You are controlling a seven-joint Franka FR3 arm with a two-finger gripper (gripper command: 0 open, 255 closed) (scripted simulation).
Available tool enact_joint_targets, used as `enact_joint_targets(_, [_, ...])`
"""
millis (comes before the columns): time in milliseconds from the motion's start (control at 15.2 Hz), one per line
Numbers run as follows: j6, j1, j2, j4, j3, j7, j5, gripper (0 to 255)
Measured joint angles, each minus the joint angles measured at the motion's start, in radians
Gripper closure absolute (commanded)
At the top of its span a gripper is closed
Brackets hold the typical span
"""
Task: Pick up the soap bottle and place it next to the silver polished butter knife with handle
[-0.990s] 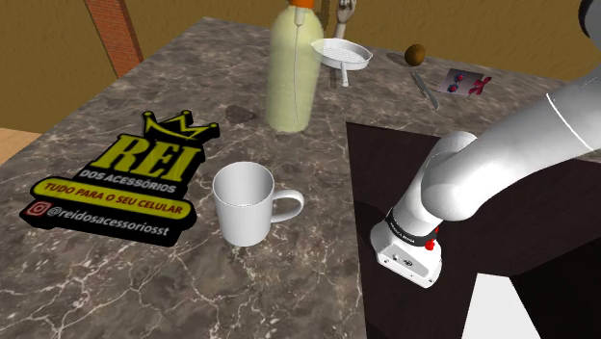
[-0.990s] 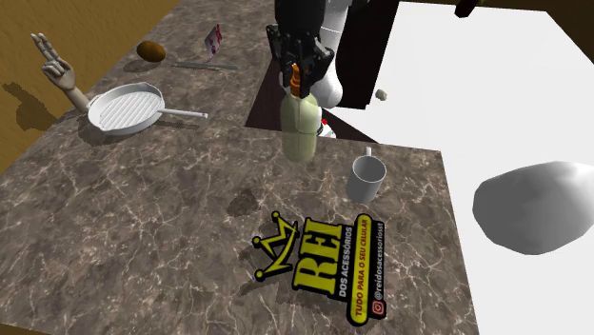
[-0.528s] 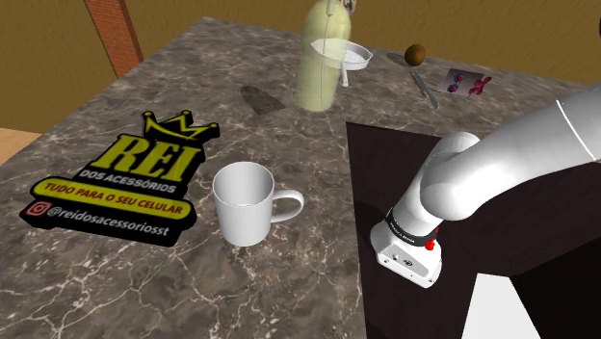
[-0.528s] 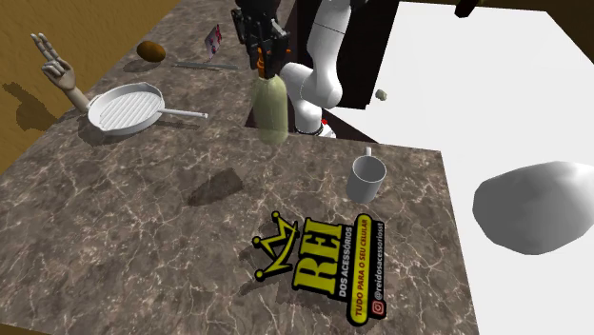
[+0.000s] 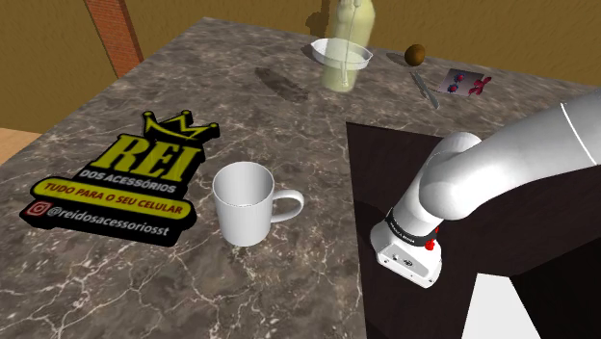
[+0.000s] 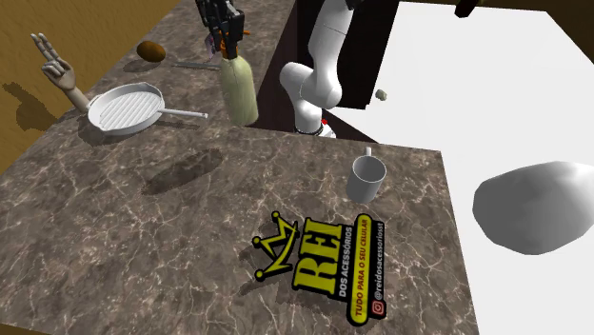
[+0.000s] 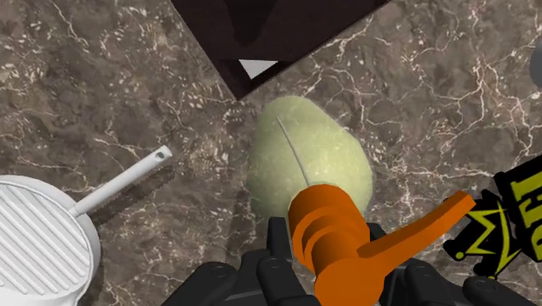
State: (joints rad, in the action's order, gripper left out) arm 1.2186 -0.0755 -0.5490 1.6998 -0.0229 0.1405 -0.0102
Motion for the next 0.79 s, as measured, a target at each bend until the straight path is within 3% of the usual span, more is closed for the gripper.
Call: enact_joint_targets(792, [0.012,0.047,0.068,-0.067,0.254,-0.315,0.105,255])
